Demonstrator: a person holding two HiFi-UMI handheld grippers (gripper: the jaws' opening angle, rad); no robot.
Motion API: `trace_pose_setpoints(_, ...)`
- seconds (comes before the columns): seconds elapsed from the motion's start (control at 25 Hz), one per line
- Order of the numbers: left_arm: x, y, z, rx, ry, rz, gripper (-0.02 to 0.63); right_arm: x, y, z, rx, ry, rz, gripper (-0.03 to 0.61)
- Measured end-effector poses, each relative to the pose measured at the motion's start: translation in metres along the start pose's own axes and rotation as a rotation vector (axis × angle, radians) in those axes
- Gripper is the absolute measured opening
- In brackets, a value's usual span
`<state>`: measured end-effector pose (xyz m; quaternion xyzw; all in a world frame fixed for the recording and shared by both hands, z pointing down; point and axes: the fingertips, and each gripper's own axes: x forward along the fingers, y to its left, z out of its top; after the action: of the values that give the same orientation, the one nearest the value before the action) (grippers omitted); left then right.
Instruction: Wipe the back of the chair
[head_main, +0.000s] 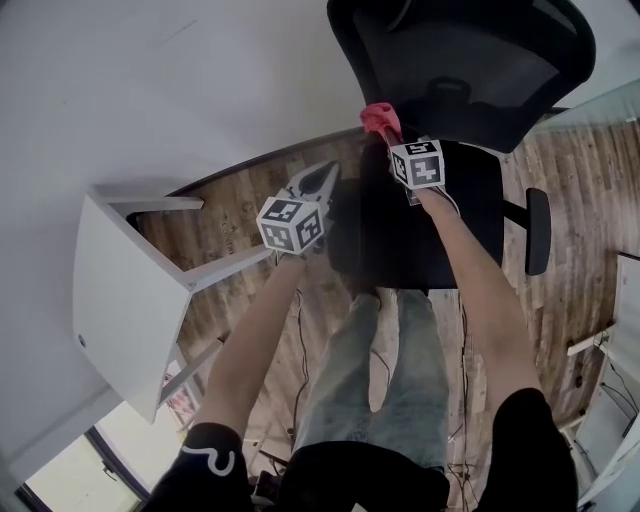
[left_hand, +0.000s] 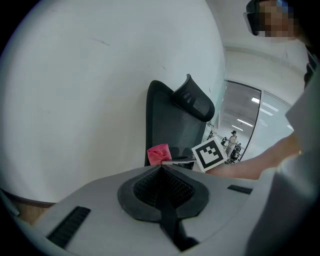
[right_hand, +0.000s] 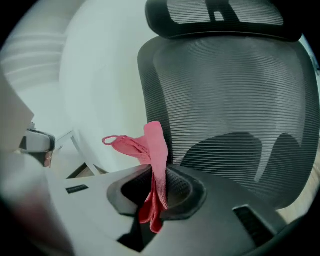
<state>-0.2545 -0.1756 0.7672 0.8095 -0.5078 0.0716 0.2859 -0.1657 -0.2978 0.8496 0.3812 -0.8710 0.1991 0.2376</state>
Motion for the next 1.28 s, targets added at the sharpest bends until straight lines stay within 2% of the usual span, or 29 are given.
trace_pose_setpoints(0.2,-0.018,0.016,-0.002,0.010,0.006,0.002,0.025,0.015,0.012,-0.005,-0.008,0.022,-0.015,0.067)
trace_pose_setpoints(0.44,-0.006,0.009,-0.001,0.001,0.010,-0.020,0.025,0.004,-0.025,-0.018,0.071,0.030,-0.082,0.067)
trace_pose_setpoints(0.72,0.035,-0.036,-0.002,0.014,0.031,-0.088,0.025,-0.035,-0.095,-0.030,0.110,0.027,-0.167,0.067)
trace_pose_setpoints(0.96,0.076,-0.081,-0.002,0.024,0.054,-0.131,0.025,-0.079,-0.173,-0.042,0.169,0.011,-0.241,0.067)
trace_pose_setpoints(1.28,0.123,-0.137,0.005,-0.001,0.051,-0.149,0.025,-0.150,-0.275,-0.055,0.256,-0.009,-0.344,0.067)
